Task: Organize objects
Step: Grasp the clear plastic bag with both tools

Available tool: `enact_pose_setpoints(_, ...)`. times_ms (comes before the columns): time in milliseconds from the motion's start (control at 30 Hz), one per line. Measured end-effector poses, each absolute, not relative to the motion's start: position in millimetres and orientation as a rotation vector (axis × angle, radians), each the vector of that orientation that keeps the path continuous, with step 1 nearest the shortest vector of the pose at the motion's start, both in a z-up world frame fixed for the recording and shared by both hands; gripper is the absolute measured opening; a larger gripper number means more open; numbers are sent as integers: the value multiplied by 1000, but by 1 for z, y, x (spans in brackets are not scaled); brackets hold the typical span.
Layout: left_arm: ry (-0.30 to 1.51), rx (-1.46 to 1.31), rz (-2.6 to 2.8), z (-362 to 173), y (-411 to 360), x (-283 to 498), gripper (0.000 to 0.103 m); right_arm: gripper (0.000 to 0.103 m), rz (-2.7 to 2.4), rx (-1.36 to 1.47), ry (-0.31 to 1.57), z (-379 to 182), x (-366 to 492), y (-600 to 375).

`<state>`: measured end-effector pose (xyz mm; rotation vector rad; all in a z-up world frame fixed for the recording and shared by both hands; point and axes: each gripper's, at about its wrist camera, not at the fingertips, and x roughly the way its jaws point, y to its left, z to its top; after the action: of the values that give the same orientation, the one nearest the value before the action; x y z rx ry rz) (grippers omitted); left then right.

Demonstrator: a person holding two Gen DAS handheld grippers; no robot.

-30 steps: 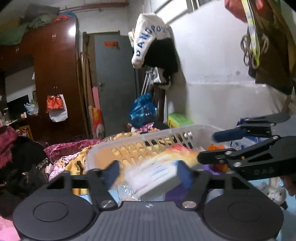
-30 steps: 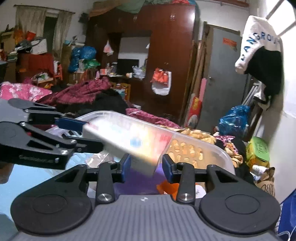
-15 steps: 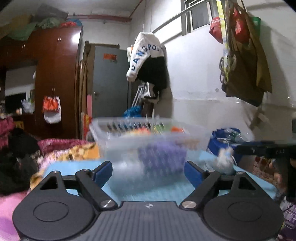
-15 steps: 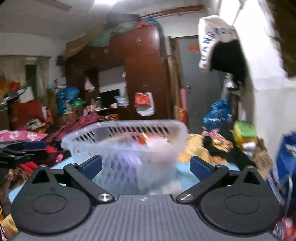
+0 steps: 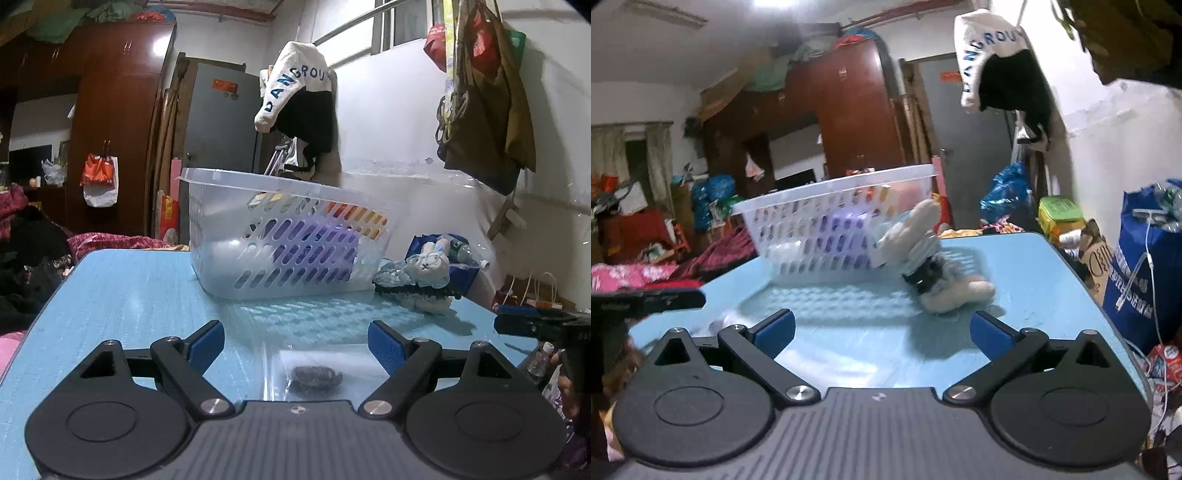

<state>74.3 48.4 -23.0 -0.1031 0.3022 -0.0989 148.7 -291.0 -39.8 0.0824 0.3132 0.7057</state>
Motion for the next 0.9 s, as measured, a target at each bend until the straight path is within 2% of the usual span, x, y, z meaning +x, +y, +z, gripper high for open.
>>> enact_pose_setpoints(367, 324, -92, -128, -33, 44, 77, 87, 103, 696, 93, 320, -43, 177, -289)
enact_pose_setpoints(600, 294, -61, -168, -20, 25, 83, 87, 103, 684, 81, 305, -49, 175, -296)
enact_pose_setpoints(900, 336, -65, -145, -32, 30, 80, 87, 97, 743, 69, 321, -54, 148, -301)
